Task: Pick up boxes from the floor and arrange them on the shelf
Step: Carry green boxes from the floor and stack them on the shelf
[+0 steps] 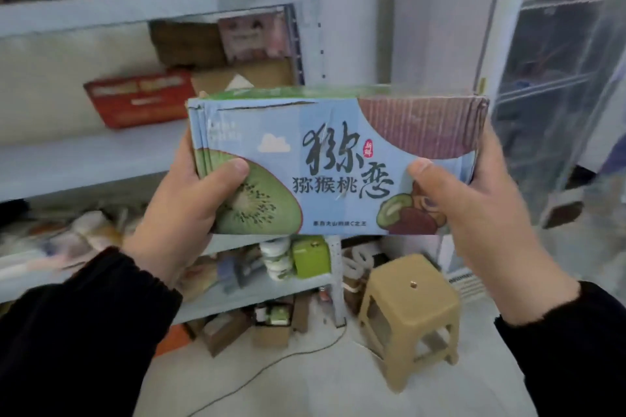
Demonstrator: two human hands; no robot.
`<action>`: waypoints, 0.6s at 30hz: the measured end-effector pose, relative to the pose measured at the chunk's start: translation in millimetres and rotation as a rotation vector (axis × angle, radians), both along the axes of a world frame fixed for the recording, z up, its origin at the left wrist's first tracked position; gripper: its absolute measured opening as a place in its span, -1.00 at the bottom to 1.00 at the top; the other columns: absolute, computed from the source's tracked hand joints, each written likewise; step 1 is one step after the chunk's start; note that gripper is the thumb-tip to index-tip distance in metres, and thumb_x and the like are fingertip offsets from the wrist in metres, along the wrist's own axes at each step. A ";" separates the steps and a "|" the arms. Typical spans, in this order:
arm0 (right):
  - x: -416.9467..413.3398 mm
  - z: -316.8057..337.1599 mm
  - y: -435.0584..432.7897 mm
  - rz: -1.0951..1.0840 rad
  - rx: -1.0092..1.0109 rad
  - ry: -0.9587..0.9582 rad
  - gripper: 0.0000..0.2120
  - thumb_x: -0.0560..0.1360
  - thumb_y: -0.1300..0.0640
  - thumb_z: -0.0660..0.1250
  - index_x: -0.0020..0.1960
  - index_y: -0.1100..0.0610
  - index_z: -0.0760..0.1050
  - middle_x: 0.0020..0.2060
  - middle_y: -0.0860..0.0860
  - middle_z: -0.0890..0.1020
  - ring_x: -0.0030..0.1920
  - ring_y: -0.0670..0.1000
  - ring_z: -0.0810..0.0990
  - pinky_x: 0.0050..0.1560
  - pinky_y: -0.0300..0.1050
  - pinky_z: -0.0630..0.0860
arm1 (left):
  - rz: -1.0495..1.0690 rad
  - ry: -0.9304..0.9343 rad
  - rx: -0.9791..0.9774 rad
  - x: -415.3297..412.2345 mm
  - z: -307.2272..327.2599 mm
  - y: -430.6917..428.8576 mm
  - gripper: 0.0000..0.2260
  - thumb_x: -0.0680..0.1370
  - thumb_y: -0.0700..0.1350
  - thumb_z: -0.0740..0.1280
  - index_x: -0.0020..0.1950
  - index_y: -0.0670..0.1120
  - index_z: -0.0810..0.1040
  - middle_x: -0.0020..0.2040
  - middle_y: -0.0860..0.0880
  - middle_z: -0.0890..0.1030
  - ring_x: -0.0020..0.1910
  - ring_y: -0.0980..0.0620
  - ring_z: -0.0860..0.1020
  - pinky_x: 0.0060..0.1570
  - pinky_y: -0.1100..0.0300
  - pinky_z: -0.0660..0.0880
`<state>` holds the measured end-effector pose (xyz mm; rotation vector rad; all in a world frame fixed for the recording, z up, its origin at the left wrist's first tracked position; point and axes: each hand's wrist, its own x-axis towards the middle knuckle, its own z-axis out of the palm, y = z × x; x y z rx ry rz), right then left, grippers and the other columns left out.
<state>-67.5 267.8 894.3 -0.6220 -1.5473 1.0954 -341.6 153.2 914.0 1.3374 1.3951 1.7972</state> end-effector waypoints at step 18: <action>-355.0 29.3 -25.6 0.401 0.149 -0.066 -0.17 0.49 0.37 0.46 0.58 -0.08 0.16 0.03 -0.48 0.61 0.07 -0.35 0.64 -0.06 -0.47 0.54 | 0.407 -0.018 0.114 -274.0 5.1 -136.5 -0.29 0.46 -0.16 0.44 0.44 0.45 0.33 0.28 0.04 0.66 0.20 -0.08 0.67 0.00 0.03 0.67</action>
